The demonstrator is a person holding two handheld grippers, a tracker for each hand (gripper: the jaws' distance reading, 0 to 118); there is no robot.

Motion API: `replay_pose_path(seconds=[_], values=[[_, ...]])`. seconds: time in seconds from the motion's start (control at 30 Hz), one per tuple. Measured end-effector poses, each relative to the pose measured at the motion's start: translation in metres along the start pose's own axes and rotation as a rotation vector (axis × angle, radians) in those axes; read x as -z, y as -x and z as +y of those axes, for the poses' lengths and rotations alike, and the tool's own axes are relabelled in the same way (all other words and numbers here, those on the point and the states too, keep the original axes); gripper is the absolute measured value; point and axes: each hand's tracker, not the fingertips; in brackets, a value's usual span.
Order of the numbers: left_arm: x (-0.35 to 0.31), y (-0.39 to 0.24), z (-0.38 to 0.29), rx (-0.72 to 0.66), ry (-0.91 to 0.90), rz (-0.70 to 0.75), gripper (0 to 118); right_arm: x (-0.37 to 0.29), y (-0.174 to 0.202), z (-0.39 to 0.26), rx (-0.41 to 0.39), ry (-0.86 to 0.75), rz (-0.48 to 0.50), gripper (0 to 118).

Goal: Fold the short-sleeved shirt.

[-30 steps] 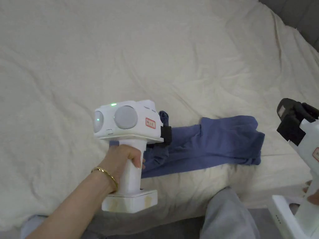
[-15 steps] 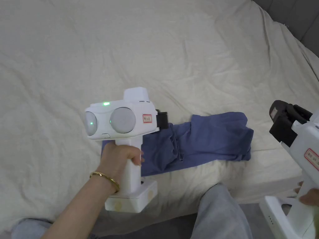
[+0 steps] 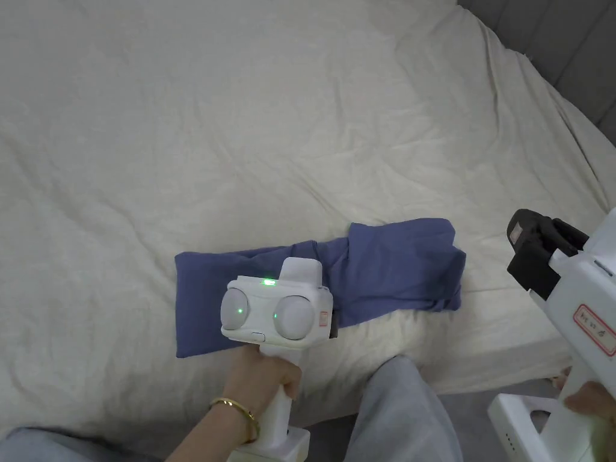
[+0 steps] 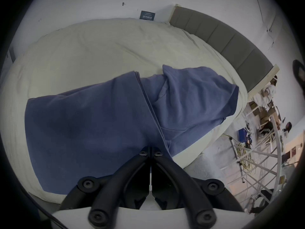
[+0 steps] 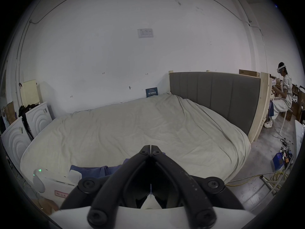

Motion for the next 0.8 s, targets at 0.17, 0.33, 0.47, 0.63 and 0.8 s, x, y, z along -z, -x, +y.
replay_pose_path(seconds=[0.17,0.33,0.47,0.63,0.8], values=[[-0.034,0.029,0.015,-0.134,-0.074,-0.127,21,-0.003,-0.004,0.002,0.006,-0.002,-0.010,2],[-0.095,0.082,0.033,-0.195,-0.241,-0.253,118,0.001,0.003,0.005,-0.006,-0.005,0.011,2],[-0.124,0.146,0.033,-0.304,-0.288,-0.307,118,0.009,0.008,0.005,-0.032,-0.002,0.030,2],[-0.108,0.220,0.009,-0.463,-0.234,-0.344,118,0.012,0.024,0.007,-0.048,0.007,0.053,2],[-0.081,0.260,-0.026,-0.562,-0.128,-0.413,118,0.018,0.032,0.005,-0.054,0.024,0.057,2]])
